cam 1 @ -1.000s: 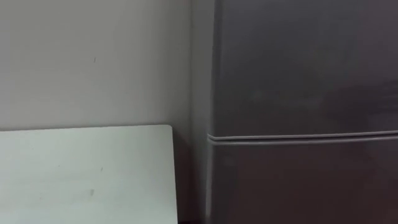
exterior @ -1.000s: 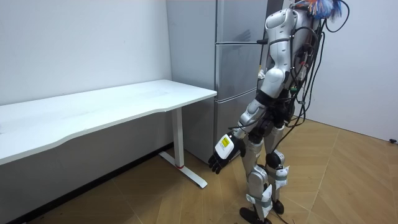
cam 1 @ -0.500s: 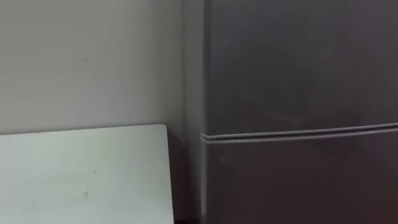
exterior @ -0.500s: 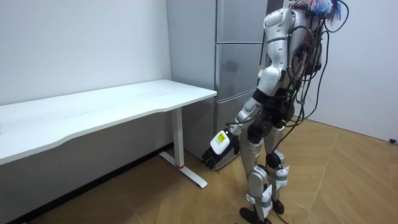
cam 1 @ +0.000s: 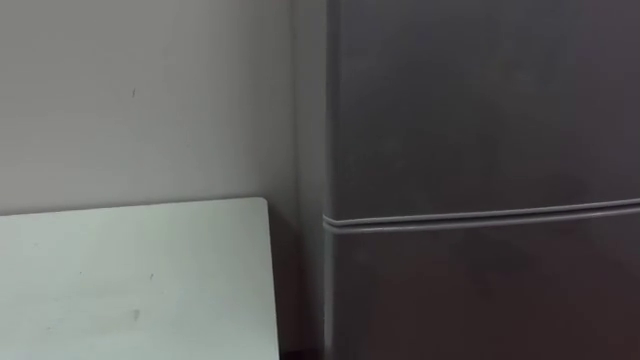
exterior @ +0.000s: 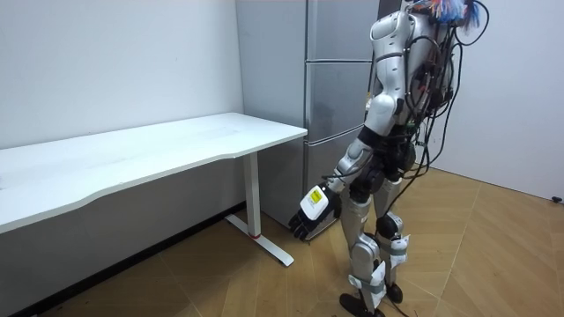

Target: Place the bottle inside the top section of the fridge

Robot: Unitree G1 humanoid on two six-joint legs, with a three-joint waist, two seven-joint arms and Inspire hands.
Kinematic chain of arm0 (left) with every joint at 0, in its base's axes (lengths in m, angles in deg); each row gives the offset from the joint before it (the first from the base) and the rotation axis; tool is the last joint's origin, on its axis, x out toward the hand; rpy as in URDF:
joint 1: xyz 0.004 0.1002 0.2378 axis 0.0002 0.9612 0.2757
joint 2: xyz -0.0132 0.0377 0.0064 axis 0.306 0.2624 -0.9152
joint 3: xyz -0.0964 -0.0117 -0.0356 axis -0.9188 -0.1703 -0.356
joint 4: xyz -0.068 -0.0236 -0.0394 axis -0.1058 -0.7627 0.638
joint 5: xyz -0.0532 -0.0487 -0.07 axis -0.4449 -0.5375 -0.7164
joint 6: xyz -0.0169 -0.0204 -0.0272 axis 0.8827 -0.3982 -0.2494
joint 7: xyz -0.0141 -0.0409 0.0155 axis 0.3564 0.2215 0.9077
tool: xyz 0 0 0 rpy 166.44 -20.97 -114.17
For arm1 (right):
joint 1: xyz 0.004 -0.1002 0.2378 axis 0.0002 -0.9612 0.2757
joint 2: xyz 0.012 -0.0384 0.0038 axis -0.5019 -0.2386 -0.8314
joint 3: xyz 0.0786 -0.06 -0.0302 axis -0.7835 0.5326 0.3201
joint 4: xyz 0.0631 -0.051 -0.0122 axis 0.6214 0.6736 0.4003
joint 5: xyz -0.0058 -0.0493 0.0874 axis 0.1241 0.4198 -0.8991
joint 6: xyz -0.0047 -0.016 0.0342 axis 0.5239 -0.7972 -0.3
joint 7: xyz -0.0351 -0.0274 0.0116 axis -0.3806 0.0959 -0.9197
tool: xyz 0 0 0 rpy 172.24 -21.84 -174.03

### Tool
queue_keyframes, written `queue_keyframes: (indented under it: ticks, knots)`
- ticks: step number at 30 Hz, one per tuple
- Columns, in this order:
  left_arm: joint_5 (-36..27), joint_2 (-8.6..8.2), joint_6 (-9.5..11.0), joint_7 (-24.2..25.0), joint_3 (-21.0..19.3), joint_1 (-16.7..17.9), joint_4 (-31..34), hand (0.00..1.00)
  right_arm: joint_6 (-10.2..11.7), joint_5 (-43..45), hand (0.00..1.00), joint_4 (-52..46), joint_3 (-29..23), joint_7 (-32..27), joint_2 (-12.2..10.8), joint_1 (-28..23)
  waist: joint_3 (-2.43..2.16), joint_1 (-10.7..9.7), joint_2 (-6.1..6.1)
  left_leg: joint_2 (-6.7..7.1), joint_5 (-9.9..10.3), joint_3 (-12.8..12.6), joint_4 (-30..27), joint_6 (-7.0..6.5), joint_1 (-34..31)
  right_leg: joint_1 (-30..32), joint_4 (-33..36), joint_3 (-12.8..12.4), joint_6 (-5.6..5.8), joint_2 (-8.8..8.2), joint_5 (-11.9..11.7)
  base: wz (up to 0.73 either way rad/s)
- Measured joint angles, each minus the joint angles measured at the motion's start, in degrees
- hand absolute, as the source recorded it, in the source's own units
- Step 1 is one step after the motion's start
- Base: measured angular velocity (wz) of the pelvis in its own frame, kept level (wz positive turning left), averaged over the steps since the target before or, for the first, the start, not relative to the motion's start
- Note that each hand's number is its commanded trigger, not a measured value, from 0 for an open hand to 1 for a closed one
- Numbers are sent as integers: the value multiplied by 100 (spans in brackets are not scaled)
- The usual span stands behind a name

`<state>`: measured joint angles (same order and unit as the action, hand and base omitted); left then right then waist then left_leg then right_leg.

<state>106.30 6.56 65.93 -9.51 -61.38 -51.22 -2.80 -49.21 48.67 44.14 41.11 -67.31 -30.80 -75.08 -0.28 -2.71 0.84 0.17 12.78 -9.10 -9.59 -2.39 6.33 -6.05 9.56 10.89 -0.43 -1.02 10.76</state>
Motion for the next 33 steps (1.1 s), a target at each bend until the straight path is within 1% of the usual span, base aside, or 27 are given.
queue_keyframes:
  ticks: [1, 2, 3, 4, 5, 6, 8, 10, 11, 15, 17, 19, 21, 23, 25, 28, 33]
  knots:
    - [-7, -11, 4, 0, 2, 3, -52, 0, -4, 19, 0, 387, 51, 106, -13, 9, 10, 8, -30, 1, 3, -1, -1, -1, 29, -27, 1, -8, 3, -19, 9, 0]
    - [-24, -11, 9, 0, 2, -13, -104, 0, -8, 19, 0, 590, 87, 177, -17, 11, 4, 8, -19, 2, 5, -2, -1, 0, 39, -33, 4, -8, 4, -34, 22, 0]
    - [-39, -10, 9, 15, 2, -18, -165, 0, -53, 28, 0, 927, 185, 324, -30, 3, 14, 13, -34, 2, 6, 2, -2, 1, 49, -27, 4, 1, -4, -41, 41, 0]
    - [-40, -11, 8, 52, 3, -15, -220, 0, -96, 34, 0, 1145, 272, 471, -51, -24, 13, 5, -32, 0, 5, 2, -3, 1, 49, -23, 15, 9, -8, -44, 45, 0]
    - [-39, -11, 3, 73, 4, -15, -239, 0, -115, 34, 0, 1221, 311, 540, -56, -38, 13, 2, -33, 0, 5, 3, -1, 1, 47, -23, 17, 11, -9, -44, 45, 0]
    - [-38, -11, 3, 126, 4, -14, -274, 0, -151, 57, 0, 1339, 366, 690, -64, -77, 22, 2, -63, -1, 5, 4, -1, 1, 45, -25, 20, 14, -9, -45, 45, 0]
    - [-38, -13, -8, 167, 2, -34, -353, 0, -174, 241, 0, 1628, 458, 913, -66, -53, 19, 13, -65, -1, 5, 5, -4, 1, 47, -27, 24, 11, -9, -45, 44, 0]
    - [-39, -20, -33, 222, 1, -77, -352, 0, -190, 480, 0, 1918, 541, 1257, -97, -34, 20, 46, -71, -1, 5, 8, -18, 1, 43, -26, 17, 11, -8, -45, 42, 0]
    - [-39, -19, -34, 253, 1, -81, -352, 0, -198, 532, 0, 1960, 573, 1348, -101, -37, 21, 60, -81, 0, 5, 7, -22, 1, 42, -27, 13, 11, -9, -44, 38, 0]
    - [-133, -14, -40, 551, 18, -190, -361, 0, -245, 786, 0, 2113, 840, 2055, -112, 4, 23, 148, -95, 8, 4, 39, -36, -1, 17, -15, 13, 13, -7, -46, 33, 0]
    - [-305, -12, -39, 680, 101, -259, -405, 0, -249, 801, 0, 2151, 1048, 2378, -115, 49, 22, 150, -90, 10, 4, 48, -35, -1, 15, -15, 17, 30, -7, -49, 34, 2]
    - [-685, -12, -38, 890, 139, -407, -565, 0, -296, 883, 0, 2158, 1276, 2839, -126, 125, 21, 151, -88, 12, 5, 62, -52, -1, -27, 9, 9, 45, -6, -52, 36, 2]
    - [-1017, -12, -34, 1019, 134, -465, -590, 0, -307, 898, 0, 2286, 1361, 3165, -147, 229, 22, 150, -76, 16, 5, 94, -81, -2, -81, 36, 8, 62, -6, -54, 35, 7]
    - [-1327, -12, -33, 1149, 134, -504, -626, 0, -397, 938, 0, 2312, 1363, 3442, -166, 261, 22, 152, -76, 19, 5, 101, -82, -2, -88, 41, 9, 61, -6, -56, 37, 3]
    - [-1774, 5, -34, 1376, 121, -523, -634, 0, -434, 972, 0, 2294, 1355, 3720, -169, 304, 20, 163, -79, 19, 6, 93, -90, -3, -120, 64, 17, 57, -5, -57, 37, 0]
    - [-2242, 58, -35, 1692, 77, -507, -692, 0, -474, 980, 0, 2306, 1348, 3978, -168, 339, 19, 186, -78, 21, 7, 94, -111, -4, -164, 87, 16, 61, -4, -61, 36, 0]
    - [-2538, 61, -30, 1960, 11, -522, -789, 0, -476, 975, 0, 2336, 1356, 4349, -175, 380, 22, 278, -96, 22, 7, 94, -124, -6, -176, 93, 13, 62, -2, -66, 37, 0]
